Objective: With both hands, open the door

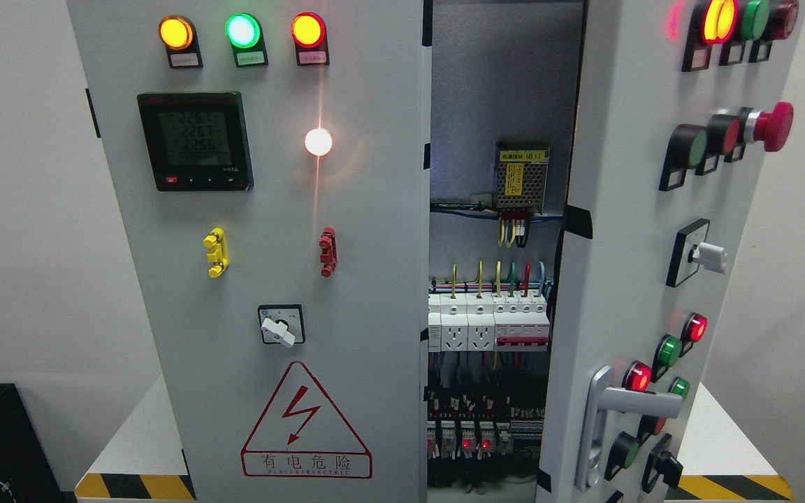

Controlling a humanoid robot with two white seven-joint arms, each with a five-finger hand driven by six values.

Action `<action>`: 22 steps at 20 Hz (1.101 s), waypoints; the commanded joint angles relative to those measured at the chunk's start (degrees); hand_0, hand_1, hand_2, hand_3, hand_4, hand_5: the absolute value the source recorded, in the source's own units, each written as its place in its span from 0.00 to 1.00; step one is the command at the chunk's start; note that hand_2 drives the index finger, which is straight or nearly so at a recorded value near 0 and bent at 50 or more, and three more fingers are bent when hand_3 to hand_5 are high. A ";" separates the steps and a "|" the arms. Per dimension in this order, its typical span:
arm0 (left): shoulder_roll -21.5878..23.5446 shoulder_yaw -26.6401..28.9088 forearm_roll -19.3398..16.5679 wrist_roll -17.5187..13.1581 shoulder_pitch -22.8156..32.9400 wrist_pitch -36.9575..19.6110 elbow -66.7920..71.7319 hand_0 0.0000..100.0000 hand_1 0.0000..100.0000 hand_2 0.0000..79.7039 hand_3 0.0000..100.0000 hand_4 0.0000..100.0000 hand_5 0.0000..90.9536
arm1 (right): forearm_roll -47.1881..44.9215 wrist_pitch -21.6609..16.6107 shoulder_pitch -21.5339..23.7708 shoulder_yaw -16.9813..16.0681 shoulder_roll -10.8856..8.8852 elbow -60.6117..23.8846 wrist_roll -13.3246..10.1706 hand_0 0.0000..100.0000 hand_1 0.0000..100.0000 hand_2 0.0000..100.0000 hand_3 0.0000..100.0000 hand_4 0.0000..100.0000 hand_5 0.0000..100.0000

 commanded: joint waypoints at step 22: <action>17.34 -0.51 0.44 -0.03 0.97 -1.23 -61.86 0.00 0.00 0.00 0.00 0.00 0.00 | 0.00 0.00 0.00 0.00 -0.01 0.00 0.00 0.19 0.00 0.00 0.00 0.00 0.00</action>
